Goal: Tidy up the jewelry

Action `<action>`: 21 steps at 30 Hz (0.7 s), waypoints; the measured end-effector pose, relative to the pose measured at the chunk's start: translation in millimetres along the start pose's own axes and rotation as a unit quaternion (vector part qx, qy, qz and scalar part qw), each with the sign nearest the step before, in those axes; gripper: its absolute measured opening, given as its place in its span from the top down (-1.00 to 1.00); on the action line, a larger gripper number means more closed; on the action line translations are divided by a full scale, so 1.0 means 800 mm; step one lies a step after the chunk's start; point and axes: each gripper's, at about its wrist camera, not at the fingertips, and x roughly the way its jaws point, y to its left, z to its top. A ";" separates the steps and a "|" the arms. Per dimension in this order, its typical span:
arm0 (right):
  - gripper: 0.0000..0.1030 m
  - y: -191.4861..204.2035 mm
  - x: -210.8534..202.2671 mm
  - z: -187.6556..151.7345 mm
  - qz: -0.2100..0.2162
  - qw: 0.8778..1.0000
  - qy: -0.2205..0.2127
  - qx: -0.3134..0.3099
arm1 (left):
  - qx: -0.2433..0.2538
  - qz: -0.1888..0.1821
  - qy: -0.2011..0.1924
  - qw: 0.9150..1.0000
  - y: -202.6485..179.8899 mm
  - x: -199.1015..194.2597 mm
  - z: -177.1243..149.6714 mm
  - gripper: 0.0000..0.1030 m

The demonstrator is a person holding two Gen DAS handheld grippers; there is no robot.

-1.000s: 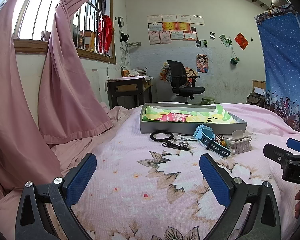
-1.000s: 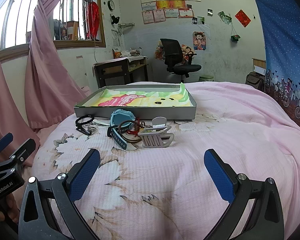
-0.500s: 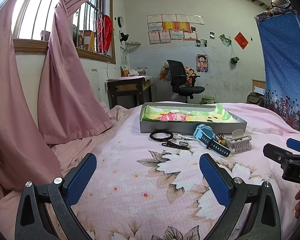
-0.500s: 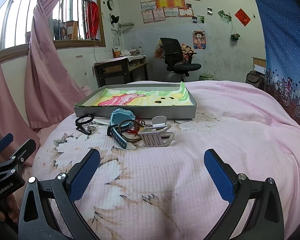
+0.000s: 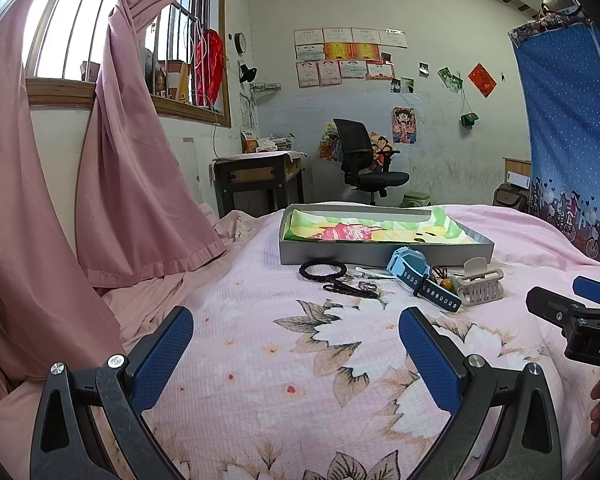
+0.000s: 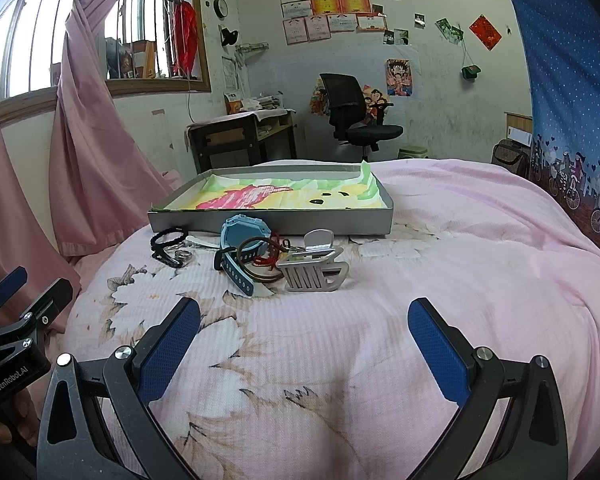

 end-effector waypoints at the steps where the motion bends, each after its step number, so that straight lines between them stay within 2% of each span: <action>1: -0.98 0.000 0.000 -0.001 0.000 1.000 0.000 0.000 | 0.000 0.000 0.000 1.000 0.001 0.000 0.000 -1.00; 21: -0.98 0.006 0.002 -0.006 0.010 1.000 -0.004 0.005 | -0.002 0.006 -0.002 1.000 -0.002 0.009 -0.004 -1.00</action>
